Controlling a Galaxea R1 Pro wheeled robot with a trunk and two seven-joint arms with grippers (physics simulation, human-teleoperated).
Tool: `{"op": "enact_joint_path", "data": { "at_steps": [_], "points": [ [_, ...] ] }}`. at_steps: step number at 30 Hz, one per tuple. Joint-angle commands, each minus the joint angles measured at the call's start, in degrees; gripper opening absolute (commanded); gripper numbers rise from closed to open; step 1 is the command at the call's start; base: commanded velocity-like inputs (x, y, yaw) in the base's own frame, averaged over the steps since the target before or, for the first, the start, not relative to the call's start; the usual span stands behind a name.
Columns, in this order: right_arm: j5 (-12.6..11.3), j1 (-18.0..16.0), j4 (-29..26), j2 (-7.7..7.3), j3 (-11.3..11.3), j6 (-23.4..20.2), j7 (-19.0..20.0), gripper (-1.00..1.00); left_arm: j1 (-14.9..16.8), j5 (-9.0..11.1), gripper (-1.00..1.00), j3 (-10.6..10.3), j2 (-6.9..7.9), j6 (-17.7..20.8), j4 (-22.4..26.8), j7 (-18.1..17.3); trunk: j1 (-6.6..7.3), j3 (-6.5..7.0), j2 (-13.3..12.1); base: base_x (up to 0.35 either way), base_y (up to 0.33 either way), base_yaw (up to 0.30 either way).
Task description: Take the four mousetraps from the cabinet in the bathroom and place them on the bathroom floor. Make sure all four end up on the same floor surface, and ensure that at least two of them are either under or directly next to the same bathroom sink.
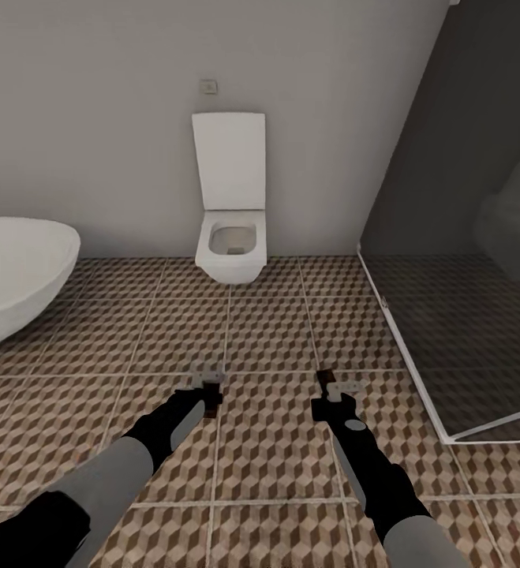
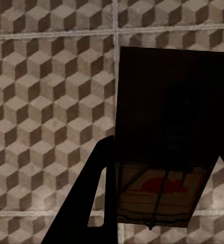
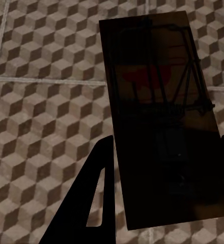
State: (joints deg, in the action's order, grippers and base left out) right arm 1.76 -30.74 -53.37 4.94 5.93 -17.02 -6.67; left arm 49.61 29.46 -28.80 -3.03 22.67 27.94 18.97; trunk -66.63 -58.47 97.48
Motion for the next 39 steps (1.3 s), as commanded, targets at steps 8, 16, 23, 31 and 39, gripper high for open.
{"op": "enact_joint_path", "data": {
  "at_steps": [8, 16, 23, 31, 39],
  "points": [
    [0.09, -0.02, -0.09, -0.02, 0.15, -0.21, -0.02, -1.0, 0.05, 0.51, -1.0, -0.46, 0.04, 0.18, 0.1, 0.63, -1.76, -2.19, 3.24, 0.0, 0.0, 0.0],
    [0.11, -0.02, -0.07, -0.02, 0.14, -0.21, -0.01, -1.0, 0.05, 0.51, -1.0, -0.46, 0.04, 0.18, 0.01, 0.62, -3.51, -4.31, 6.45, 0.0, 0.0, 0.0],
    [0.09, -0.02, -0.07, -0.02, 0.14, -0.21, -0.01, -1.0, 0.05, 0.51, -1.0, -0.64, -0.21, 0.18, -0.23, 0.62, -5.05, -6.15, 9.26, 0.0, 0.0, 0.0],
    [0.11, -0.02, -0.07, -0.02, 0.13, -0.21, -0.01, -1.0, 0.05, 0.51, -1.0, -0.89, -0.3, 0.18, -0.25, 0.63, -6.81, -8.25, 12.47, 0.0, 0.0, 0.0],
    [0.1, -0.02, -0.07, -0.02, 0.16, -0.21, -0.01, -1.0, 0.05, 0.49, -1.0, -0.9, -0.31, 0.18, -0.25, 0.63, -8.57, -10.35, 15.68, 0.0, 0.0, 0.0]
  ]
}}
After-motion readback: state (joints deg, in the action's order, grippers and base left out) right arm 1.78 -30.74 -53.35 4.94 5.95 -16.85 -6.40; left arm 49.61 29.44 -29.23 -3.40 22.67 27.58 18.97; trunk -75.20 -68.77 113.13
